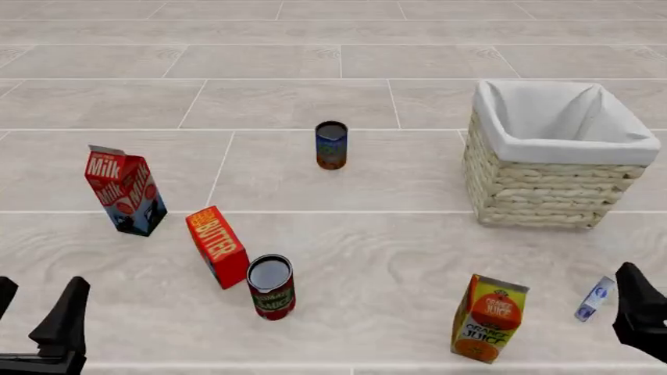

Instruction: Pick the cream cheese and place it in the basket.

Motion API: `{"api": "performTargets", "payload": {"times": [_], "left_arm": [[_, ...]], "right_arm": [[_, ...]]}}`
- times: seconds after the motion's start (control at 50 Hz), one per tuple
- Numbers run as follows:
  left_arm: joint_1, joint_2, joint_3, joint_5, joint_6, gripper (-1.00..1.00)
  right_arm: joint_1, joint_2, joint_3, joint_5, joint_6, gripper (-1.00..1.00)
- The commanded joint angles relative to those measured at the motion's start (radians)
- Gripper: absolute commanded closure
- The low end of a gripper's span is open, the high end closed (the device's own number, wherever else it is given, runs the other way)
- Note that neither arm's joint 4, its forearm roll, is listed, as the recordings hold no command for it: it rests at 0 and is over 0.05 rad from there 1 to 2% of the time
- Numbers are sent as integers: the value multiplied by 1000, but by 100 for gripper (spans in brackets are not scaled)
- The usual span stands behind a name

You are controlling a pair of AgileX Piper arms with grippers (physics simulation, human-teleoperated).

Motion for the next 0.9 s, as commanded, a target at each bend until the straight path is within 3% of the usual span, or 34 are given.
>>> {"api": "performTargets", "payload": {"times": [0.02,0.06,0.12,0.36,0.5,0.62,0.9], "left_arm": [[0,0,0,0,0,-100],[0,0,0,0,0,-100],[0,0,0,0,0,-100],[0,0,0,0,0,-100],[0,0,0,0,0,-100],[0,0,0,0,0,-100],[0,0,0,0,0,-100]], "right_arm": [[-46,68,74,-90,3,-100],[-60,57,82,-84,43,-100],[-56,81,100,-112,17,-100],[-85,132,158,-190,6,-100],[-108,247,191,-316,-24,-100],[-118,315,191,-370,-53,-100],[-121,583,191,-605,-39,-100]]}}
